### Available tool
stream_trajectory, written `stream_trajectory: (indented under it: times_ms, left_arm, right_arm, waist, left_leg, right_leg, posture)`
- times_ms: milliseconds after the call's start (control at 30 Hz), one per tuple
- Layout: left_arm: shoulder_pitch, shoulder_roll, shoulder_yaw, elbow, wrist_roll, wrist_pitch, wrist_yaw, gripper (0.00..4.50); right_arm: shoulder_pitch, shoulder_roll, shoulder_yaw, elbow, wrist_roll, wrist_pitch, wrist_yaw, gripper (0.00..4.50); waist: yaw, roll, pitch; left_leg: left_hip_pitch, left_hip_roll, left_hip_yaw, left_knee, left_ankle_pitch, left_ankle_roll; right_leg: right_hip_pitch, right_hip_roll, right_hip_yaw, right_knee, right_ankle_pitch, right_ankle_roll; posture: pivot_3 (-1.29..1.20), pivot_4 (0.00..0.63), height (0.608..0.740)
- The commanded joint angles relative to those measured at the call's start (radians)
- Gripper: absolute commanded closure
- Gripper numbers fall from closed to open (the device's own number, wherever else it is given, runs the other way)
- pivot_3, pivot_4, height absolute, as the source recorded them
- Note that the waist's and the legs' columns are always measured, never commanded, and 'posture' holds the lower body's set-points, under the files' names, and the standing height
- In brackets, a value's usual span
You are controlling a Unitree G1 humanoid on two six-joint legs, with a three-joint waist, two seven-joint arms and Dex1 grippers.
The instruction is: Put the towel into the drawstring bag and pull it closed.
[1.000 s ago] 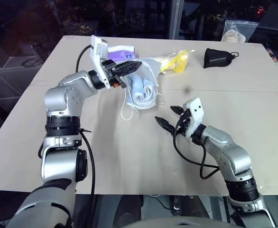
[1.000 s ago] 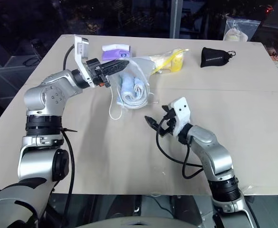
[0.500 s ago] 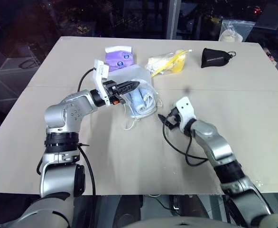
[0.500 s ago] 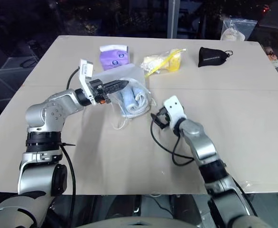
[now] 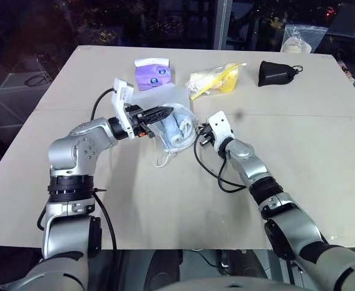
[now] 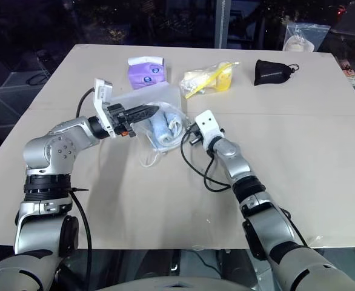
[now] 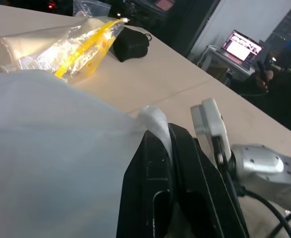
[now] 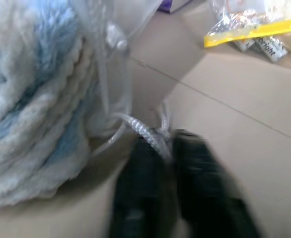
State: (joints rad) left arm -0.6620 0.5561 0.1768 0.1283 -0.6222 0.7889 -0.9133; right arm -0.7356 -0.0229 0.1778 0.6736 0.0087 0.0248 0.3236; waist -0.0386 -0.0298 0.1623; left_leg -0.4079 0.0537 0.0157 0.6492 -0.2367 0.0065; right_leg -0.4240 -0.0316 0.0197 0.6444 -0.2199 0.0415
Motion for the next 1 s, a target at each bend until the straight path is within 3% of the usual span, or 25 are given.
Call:
stream_trajectory:
  times_ms: [33, 200, 333, 367, 467, 633, 767, 1000]
  left_arm:
    - [-0.021, 0.012, 0.005, -0.031, -0.017, -0.03, -0.032, 4.5]
    - [-0.091, -0.013, -0.066, 0.083, 0.04, -0.118, -0.11, 4.5]
    - [-0.153, -0.044, -0.141, 0.217, 0.136, -0.248, -0.158, 4.5]
    - [-0.163, -0.047, -0.16, 0.246, 0.157, -0.284, -0.185, 4.5]
    - [-0.17, -0.029, -0.192, 0.277, 0.171, -0.311, -0.276, 3.61]
    - [-0.105, 0.092, -0.15, 0.212, 0.129, -0.181, -0.326, 1.47]
    - [0.025, 0.215, -0.092, 0.066, 0.086, -0.116, -0.349, 1.47]
    - [0.288, 0.259, -0.116, -0.154, 0.147, -0.244, -0.33, 1.47]
  right_arm:
    - [0.089, -0.048, -0.025, -0.261, 0.017, 0.06, 0.027, 4.47]
    - [0.319, -0.197, -0.103, -0.89, 0.056, 0.383, 0.033, 4.47]
    - [0.389, -0.244, -0.131, -1.107, 0.055, 0.558, 0.001, 4.47]
    - [0.395, -0.244, -0.132, -1.127, 0.052, 0.584, -0.01, 4.47]
    - [0.416, -0.232, -0.125, -1.153, 0.041, 0.627, -0.041, 4.5]
    - [0.43, -0.214, -0.117, -1.173, 0.04, 0.653, -0.067, 4.5]
    - [0.434, -0.217, -0.124, -1.175, 0.05, 0.661, -0.062, 4.5]
    - [0.431, -0.248, -0.136, -1.16, 0.078, 0.67, -0.024, 4.5]
  waist:
    - [0.002, 0.0, 0.0]
    - [0.027, 0.0, 0.0]
    - [0.025, 0.0, 0.0]
    - [0.024, 0.0, 0.0]
    - [0.018, 0.0, 0.0]
    - [0.005, 0.0, 0.0]
    - [-0.002, 0.0, 0.0]
    - [0.016, 0.0, 0.0]
  left_leg:
    - [-0.001, 0.0, 0.0, 0.0, 0.0, 0.0]
    - [-0.008, -0.001, -0.001, 0.002, 0.0, 0.0]
    - [-0.007, -0.001, 0.0, 0.002, 0.0, 0.0]
    - [-0.006, -0.001, 0.0, 0.002, 0.0, 0.0]
    - [-0.005, 0.0, 0.0, 0.002, 0.0, 0.0]
    - [-0.006, 0.0, 0.0, 0.002, 0.0, 0.0]
    - [-0.007, 0.001, 0.0, 0.001, 0.0, 0.0]
    - [-0.007, 0.0, 0.002, 0.001, 0.0, 0.0]
  right_leg:
    - [0.0, 0.0, 0.0, 0.0, 0.0, 0.0]
    - [-0.007, -0.001, -0.002, 0.001, 0.0, 0.0]
    - [-0.007, -0.001, -0.001, 0.001, 0.0, 0.0]
    - [-0.006, 0.0, -0.001, 0.001, 0.0, 0.0]
    - [-0.006, 0.002, 0.0, 0.002, 0.0, 0.0]
    - [-0.008, 0.003, 0.001, 0.003, 0.0, 0.0]
    - [-0.008, 0.002, 0.002, 0.002, 0.0, 0.0]
    - [-0.008, -0.001, 0.001, 0.001, 0.0, 0.0]
  posture:
    - [0.0, 0.15, 0.74]
    - [0.0, 0.15, 0.74]
    - [0.0, 0.15, 0.74]
    - [0.0, 0.15, 0.74]
    - [0.0, 0.15, 0.74]
    - [0.0, 0.15, 0.74]
    - [0.0, 0.15, 0.74]
    - [0.0, 0.15, 0.74]
